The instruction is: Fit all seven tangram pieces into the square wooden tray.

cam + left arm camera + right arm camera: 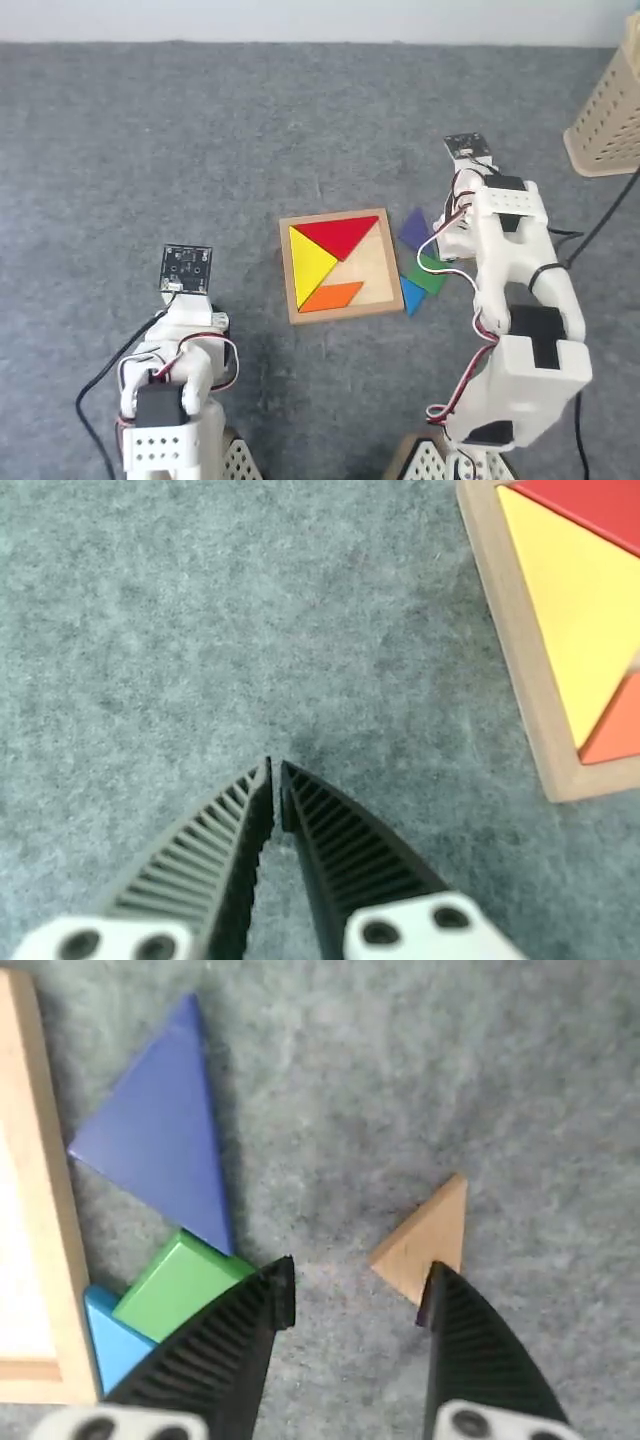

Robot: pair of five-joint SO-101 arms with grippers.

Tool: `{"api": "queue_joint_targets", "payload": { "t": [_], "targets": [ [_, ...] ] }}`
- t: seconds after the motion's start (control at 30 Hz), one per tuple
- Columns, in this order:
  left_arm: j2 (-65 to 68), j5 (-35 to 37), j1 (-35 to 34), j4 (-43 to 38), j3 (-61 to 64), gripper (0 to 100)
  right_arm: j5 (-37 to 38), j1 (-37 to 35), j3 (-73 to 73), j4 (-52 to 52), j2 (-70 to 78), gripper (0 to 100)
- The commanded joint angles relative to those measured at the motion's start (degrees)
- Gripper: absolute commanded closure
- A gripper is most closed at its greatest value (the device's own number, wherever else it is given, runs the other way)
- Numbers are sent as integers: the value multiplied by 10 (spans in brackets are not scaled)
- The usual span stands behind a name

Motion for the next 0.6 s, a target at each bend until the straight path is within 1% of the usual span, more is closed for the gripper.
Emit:
{"api": "queue_joint_targets", "payload": {
  "t": [0.0, 0.17, 0.33, 0.4, 0.57],
  "targets": [
    [-11, -2, 2, 4, -6, 983, 7, 29, -8, 7, 9, 768],
    [-11, -2, 2, 4, -6, 983, 4, 25, -5, 4, -55, 815],
    [-11, -2, 2, 4, -6, 983, 4, -27, 9, 9, -111, 811],
    [-11, -2, 2, 4, -6, 983, 4, -35, 12, 10, -123, 811],
    [-11, -2, 2, 4, -6, 983, 9, 14, 14, 5, -140, 811]
  ]
}}
